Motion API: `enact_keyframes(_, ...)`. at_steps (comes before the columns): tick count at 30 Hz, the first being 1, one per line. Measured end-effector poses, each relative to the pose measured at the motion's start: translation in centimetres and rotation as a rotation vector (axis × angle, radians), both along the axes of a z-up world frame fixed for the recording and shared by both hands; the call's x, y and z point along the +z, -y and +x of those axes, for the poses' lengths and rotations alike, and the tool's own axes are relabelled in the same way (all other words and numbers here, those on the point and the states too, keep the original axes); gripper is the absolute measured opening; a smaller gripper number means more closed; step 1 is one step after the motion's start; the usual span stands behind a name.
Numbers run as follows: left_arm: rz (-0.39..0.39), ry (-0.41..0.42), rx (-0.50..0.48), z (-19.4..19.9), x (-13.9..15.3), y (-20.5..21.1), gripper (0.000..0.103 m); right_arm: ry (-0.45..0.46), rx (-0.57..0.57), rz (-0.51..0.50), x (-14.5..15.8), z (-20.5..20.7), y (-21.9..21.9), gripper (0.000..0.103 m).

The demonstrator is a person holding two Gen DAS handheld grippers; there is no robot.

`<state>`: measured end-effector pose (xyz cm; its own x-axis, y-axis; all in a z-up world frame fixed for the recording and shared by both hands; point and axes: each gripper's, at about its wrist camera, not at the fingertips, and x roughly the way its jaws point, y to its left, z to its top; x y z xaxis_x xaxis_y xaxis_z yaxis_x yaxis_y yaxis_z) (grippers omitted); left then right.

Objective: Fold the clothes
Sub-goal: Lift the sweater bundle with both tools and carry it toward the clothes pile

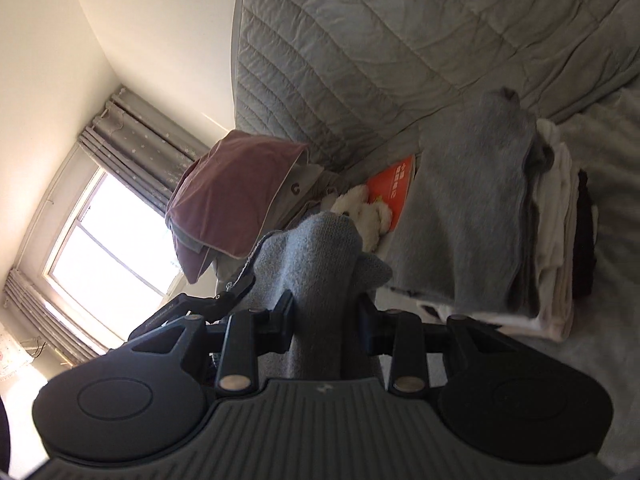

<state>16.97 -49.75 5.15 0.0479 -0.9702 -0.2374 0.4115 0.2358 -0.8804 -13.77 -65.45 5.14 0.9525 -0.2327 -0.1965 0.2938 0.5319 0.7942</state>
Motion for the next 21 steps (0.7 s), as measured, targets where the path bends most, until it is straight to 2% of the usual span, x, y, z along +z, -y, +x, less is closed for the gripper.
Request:
enact_keyframes(9, -0.018, -0.006, -0.08, 0.1, 0.2, 8.8, 0.029, 0.008, -0.103, -0.043, 0.8, -1.5, 5.8, 0.035)
enact_keyframes(15, -0.024, -0.029, -0.109, -0.2, -0.8, 12.1, 0.029, 0.007, -0.148, -0.065, 1.0, -2.5, 8.3, 0.035)
enact_keyframes(21, 0.026, -0.011, -0.11, 0.5, -2.9, 14.5, 0.03, -0.014, -0.162, -0.062, -1.2, -2.3, 10.0, 0.036)
